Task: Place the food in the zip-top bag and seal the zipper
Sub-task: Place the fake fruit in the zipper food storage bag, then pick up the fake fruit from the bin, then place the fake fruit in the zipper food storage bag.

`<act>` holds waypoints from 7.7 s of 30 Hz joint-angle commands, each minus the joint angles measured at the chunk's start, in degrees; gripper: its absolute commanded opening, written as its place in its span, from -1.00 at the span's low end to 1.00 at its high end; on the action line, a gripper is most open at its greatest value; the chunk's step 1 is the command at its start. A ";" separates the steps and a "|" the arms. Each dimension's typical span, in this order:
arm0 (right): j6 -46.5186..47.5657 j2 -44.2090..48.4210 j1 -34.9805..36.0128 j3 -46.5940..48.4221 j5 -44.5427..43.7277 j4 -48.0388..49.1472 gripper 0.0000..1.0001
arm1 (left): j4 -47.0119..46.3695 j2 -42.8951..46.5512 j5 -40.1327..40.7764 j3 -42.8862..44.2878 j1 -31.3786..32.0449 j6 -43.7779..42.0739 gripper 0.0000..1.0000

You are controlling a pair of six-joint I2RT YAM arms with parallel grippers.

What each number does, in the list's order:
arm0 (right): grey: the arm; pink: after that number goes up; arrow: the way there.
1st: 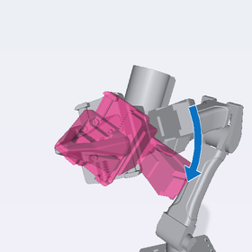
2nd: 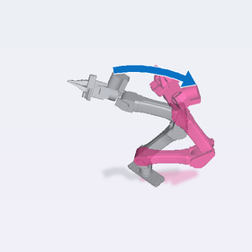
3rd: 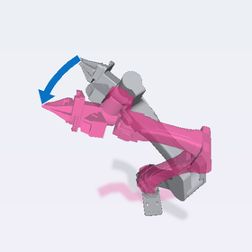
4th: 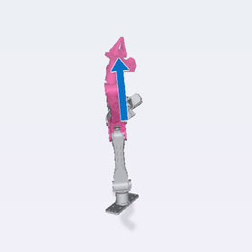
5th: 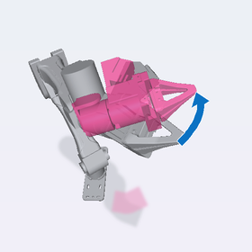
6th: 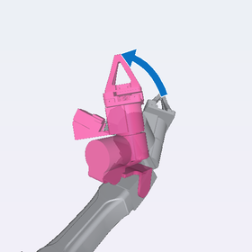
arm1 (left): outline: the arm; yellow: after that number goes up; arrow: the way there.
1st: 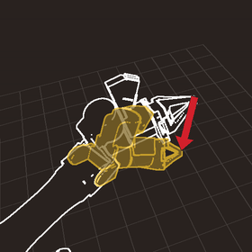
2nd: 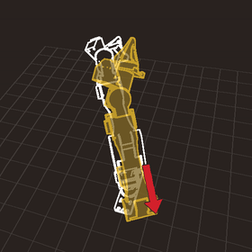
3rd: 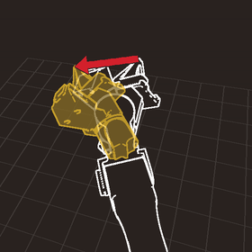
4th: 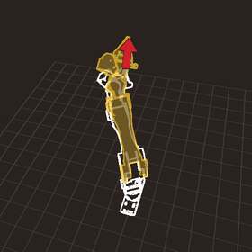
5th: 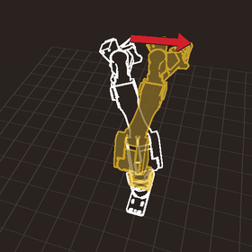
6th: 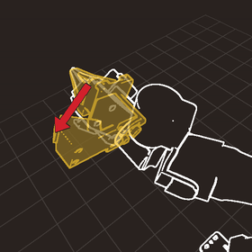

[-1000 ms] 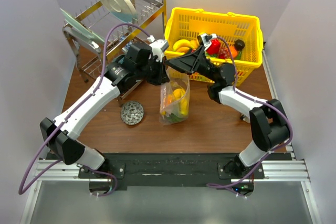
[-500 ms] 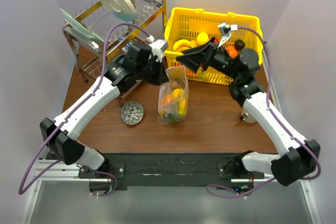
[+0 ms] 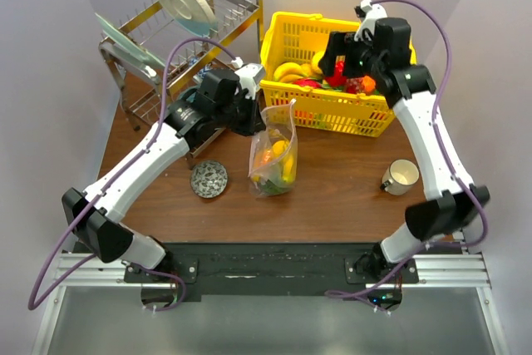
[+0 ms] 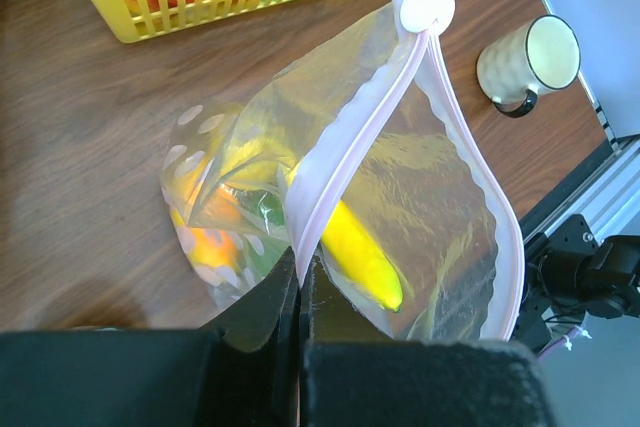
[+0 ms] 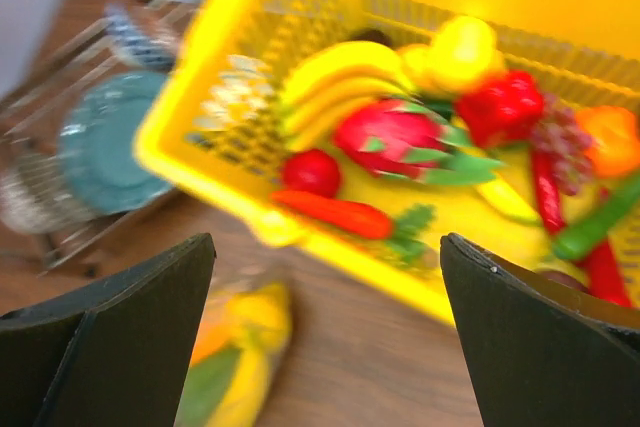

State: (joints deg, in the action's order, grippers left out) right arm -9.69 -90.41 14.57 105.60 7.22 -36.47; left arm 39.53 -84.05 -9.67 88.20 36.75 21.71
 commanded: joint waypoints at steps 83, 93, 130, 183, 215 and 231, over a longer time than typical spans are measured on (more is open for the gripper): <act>1.61 -46.52 -11.93 14.19 -24.89 -25.06 0.65 | -2.70 2.84 0.00 -3.83 -0.45 -1.15 -1.00; 0.73 -48.37 -12.81 14.64 -26.65 -22.69 0.54 | -2.35 3.01 0.09 -3.30 -0.54 -1.06 -1.00; 0.11 -40.56 -12.46 14.72 -15.41 -10.56 -0.08 | -3.40 -0.06 2.46 -1.19 -0.45 -5.71 -1.00; -18.79 17.20 25.07 -33.80 22.75 31.55 -0.21 | -27.31 12.60 -15.02 -20.97 -6.69 -3.17 -1.00; -11.67 17.90 25.16 -32.22 -7.13 14.77 0.79 | -27.31 9.78 -16.78 -21.49 -9.86 -0.97 -1.00; -2.34 8.16 14.28 -4.99 -23.68 -2.12 0.95 | -27.31 10.31 -15.91 -21.76 -9.86 -1.59 -1.00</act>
State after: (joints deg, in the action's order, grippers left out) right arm -13.21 -77.84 35.57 96.05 -18.46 -36.49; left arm 14.59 -74.37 -25.74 66.72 27.38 20.40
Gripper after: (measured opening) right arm 0.973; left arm 0.021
